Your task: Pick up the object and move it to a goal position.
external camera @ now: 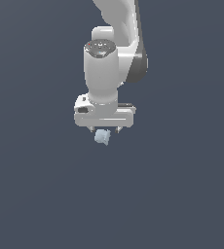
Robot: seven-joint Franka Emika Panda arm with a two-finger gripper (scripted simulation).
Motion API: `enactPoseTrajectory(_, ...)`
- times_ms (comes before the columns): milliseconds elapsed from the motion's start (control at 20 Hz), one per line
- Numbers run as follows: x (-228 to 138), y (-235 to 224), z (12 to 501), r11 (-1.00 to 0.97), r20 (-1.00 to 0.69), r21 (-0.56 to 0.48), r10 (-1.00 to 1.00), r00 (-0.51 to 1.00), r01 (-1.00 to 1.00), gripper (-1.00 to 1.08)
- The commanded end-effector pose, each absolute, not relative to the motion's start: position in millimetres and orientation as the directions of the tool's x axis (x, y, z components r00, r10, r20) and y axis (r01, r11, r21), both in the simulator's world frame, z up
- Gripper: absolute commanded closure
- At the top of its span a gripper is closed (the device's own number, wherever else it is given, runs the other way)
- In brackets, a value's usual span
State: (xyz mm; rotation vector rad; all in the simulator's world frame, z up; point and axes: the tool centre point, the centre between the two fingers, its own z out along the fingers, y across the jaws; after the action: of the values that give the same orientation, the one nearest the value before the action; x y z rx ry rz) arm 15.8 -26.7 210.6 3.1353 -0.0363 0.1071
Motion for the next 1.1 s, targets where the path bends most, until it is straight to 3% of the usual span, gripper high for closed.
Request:
enactPoseTrajectory(0, 13.7, -26.4, 206.4, -1.000, 0.065, 0.003, -0.027, 0.997, -0.027, -0.92)
enactPoseTrajectory(1050, -68.0, -50.2, 95.3, -0.975, 0.004, -0.001, -0.221, 0.975, -0.221, -0.92)
